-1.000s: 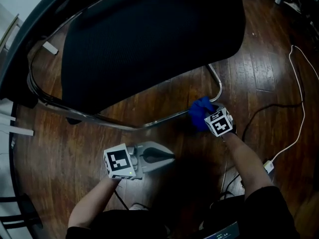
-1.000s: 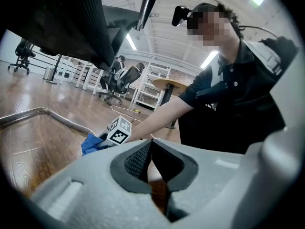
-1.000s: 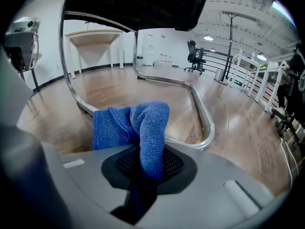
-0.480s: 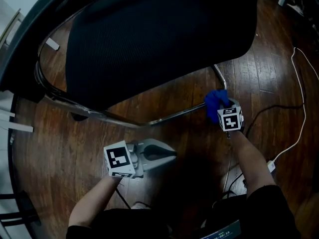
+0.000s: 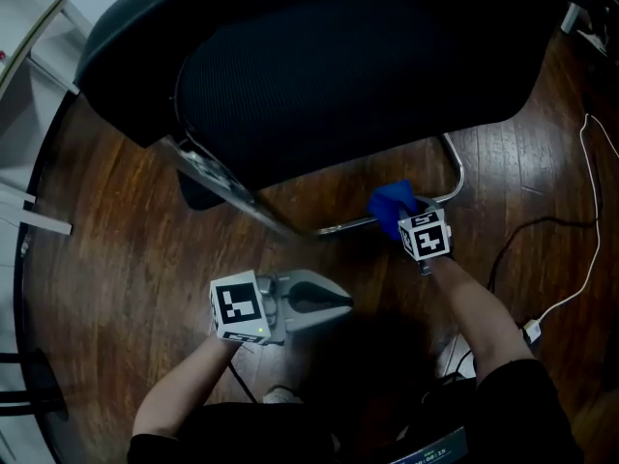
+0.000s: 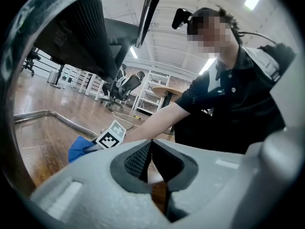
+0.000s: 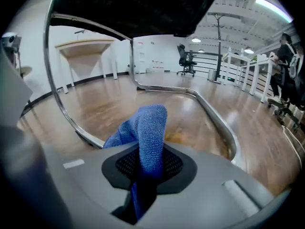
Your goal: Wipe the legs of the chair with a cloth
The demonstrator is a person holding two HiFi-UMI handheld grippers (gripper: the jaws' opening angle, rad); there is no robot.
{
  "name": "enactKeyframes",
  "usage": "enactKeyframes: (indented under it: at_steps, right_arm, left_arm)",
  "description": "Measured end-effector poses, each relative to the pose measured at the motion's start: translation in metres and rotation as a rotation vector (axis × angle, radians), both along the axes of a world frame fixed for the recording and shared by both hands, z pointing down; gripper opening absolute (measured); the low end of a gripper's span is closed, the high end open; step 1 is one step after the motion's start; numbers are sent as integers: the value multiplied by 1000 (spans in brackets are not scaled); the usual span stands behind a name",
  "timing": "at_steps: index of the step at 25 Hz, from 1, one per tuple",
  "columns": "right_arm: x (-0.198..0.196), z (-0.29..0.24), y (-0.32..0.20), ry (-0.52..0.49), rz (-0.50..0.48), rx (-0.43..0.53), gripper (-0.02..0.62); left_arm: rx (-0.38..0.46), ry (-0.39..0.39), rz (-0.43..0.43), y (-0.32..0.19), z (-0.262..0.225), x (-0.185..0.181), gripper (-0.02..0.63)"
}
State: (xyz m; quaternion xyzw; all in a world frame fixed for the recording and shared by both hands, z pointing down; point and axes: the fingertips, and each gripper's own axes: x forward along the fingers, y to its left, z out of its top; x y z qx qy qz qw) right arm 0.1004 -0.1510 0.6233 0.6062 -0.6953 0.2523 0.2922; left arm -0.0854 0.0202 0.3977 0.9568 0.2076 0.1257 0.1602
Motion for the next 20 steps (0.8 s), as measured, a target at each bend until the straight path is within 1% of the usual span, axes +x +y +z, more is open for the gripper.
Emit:
enactKeyframes:
  at_steps: [3, 6, 8, 9, 11, 14, 16, 20]
  right_arm:
    - [-70, 4, -6, -67, -123, -4, 54]
    - [-144, 3, -6, -162, -237, -35, 54]
    - [-178, 2, -5, -193, -263, -49, 54]
    - [-184, 1, -6, -196, -256, -54, 54]
    - [-179, 3, -8, -185, -259, -66, 54]
    - [-148, 7, -12, -110, -277, -68, 55]
    - [-116, 8, -13, -89, -226, -60, 56]
    - [-33, 8, -11, -46, -59, -73, 56]
  left_arm:
    - [9, 4, -16, 0, -1, -9, 0]
    - [20, -2, -39, -1, -1, -24, 0]
    - [26, -10, -53, -2, 0, -33, 0]
    - [26, -9, -58, -2, -1, -35, 0]
    - [24, -9, -65, -3, -2, -38, 0]
    - [26, -15, -62, -3, -1, -37, 0]
    - [27, -19, -54, -2, 0, -31, 0]
    - [30, -19, -36, -3, 2, -15, 0]
